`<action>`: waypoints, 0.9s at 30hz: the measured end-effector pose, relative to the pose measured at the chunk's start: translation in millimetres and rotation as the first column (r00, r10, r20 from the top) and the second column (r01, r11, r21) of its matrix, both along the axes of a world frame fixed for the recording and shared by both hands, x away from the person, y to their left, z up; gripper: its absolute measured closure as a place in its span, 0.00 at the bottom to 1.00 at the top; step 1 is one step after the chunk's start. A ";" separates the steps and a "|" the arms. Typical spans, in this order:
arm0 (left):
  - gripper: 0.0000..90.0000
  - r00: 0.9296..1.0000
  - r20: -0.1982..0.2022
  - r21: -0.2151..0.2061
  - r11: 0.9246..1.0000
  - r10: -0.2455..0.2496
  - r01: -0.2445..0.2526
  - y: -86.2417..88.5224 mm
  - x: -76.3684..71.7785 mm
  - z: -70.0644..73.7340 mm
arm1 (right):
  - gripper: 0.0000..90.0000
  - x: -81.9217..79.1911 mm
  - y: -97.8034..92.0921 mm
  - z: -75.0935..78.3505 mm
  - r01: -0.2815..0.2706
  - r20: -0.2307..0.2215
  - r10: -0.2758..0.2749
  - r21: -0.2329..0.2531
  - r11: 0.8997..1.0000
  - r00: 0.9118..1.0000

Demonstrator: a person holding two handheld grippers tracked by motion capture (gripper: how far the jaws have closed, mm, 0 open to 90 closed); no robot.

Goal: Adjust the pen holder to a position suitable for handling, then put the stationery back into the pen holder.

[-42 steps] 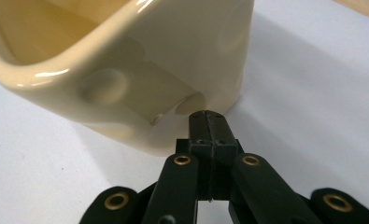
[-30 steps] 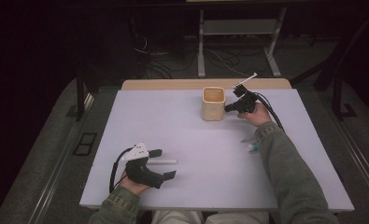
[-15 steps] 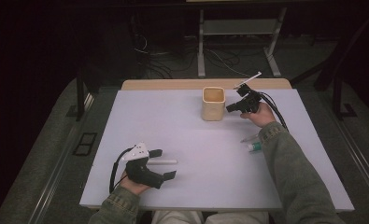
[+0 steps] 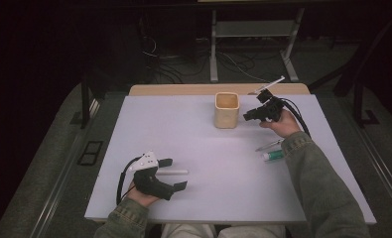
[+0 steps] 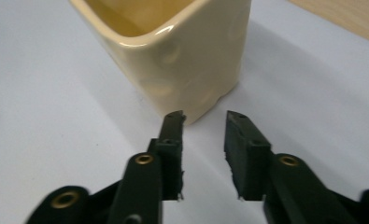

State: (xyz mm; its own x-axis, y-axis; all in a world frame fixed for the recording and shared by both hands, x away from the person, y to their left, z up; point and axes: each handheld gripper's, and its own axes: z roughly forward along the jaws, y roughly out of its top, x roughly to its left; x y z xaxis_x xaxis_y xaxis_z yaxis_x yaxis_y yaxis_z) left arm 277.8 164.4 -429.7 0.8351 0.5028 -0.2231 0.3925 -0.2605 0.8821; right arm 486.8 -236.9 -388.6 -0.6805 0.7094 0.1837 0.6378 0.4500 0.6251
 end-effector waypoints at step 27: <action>0.00 1.000 -0.005 0.001 1.000 0.000 0.000 -0.5 0.7 -0.8 | 0.11 -63.9 -22.2 36.8 -0.072 0.083 0.074 -0.021 0.997 0.994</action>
